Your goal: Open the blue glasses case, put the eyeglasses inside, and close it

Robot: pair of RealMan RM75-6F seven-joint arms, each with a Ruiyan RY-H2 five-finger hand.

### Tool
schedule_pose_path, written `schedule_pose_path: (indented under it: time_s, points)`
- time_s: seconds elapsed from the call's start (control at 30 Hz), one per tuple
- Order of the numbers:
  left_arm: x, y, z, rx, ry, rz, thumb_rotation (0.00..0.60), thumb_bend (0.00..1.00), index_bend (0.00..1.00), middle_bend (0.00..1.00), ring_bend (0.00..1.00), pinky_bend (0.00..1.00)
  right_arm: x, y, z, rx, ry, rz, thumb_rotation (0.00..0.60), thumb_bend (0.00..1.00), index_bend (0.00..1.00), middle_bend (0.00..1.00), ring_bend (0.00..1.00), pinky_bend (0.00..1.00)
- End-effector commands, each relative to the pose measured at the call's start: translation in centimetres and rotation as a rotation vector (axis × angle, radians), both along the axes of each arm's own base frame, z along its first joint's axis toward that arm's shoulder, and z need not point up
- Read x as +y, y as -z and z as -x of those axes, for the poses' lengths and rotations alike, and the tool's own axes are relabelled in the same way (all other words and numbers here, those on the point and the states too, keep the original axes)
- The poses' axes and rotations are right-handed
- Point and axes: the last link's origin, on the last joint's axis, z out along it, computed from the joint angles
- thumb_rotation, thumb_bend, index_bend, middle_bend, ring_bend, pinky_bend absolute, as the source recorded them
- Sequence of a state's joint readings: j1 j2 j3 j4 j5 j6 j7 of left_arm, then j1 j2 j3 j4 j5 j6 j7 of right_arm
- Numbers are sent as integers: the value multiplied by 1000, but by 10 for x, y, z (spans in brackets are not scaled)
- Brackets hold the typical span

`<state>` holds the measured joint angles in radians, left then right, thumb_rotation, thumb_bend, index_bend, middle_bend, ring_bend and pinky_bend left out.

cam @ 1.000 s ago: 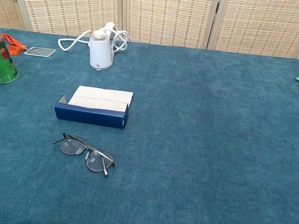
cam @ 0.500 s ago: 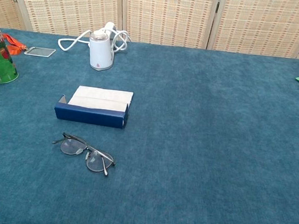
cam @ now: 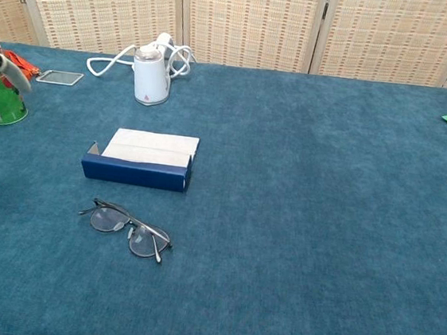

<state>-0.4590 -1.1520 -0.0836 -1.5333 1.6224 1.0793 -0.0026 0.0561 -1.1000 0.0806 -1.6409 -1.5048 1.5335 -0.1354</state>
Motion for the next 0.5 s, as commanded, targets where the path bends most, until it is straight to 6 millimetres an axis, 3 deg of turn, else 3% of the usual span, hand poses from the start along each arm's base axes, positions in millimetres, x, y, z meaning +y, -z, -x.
schedule_pose_path:
  time_s: [0.03,0.5]
  points:
    - [24,18,-13,59,15,94,600,544,241,991,900,961,1,-1,1,1,5,2,600,212,273,245,209,302]
    - [61,68,-34,207,19,207,600,563,190,994,913,967,2,0,7,-2,29,0,600,213,273,245,222,302]
